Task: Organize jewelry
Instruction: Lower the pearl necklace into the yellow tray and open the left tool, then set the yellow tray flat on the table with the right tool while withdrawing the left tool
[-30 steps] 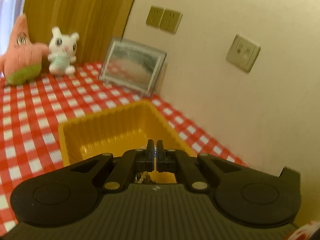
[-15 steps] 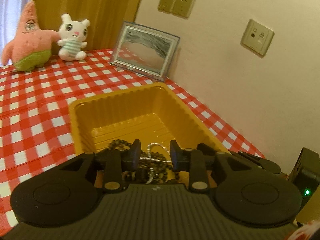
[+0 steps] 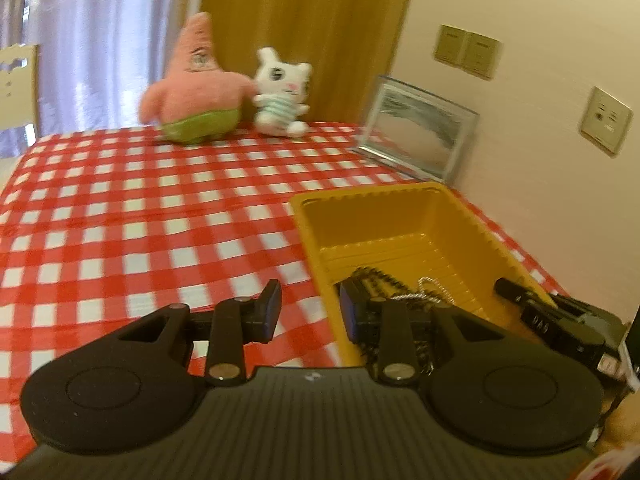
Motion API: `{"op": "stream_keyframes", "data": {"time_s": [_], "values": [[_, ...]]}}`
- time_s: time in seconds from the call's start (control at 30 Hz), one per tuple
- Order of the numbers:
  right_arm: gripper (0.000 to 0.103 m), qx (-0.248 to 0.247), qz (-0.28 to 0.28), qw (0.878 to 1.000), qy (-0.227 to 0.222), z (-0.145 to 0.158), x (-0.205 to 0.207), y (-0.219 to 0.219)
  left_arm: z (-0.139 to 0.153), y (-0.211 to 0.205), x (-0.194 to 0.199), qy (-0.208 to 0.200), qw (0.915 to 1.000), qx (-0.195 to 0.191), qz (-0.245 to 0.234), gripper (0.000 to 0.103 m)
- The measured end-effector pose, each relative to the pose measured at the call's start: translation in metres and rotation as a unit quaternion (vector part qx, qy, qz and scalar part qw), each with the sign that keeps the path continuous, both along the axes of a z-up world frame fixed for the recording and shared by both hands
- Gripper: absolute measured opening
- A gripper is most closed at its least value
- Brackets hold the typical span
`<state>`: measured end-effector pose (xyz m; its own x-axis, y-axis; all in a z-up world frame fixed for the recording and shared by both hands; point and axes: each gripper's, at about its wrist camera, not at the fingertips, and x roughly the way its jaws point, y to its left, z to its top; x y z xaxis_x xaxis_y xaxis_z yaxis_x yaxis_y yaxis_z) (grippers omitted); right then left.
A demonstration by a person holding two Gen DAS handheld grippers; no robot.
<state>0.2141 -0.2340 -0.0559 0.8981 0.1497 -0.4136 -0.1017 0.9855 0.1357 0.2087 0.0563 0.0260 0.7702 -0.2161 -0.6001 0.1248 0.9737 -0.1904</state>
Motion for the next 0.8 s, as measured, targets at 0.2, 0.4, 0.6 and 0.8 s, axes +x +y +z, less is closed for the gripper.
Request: {"op": "stream_keyframes", "data": {"time_s": [0.2,0.4,0.6,0.8], "values": [[0.004,-0.004,0.025,1.000,0.006,0.003,0.033,0.004,-0.007,0.014,-0.004,0.005,0.9997,0.007,0.025,0.028],[0.004,0.005,0.045,0.999,0.026,-0.007,0.058,-0.002,-0.016,0.016,-0.012,0.009,0.9985,0.030,0.045,0.031],[0.005,0.044,0.074,0.995,0.048,-0.018,0.076,-0.024,-0.024,0.017,-0.021,0.018,0.9979,0.031,0.054,0.038],[0.059,0.053,0.086,0.995,0.020,-0.012,0.074,-0.038,-0.027,0.016,-0.033,0.024,0.9971,0.032,0.065,0.051]]}}
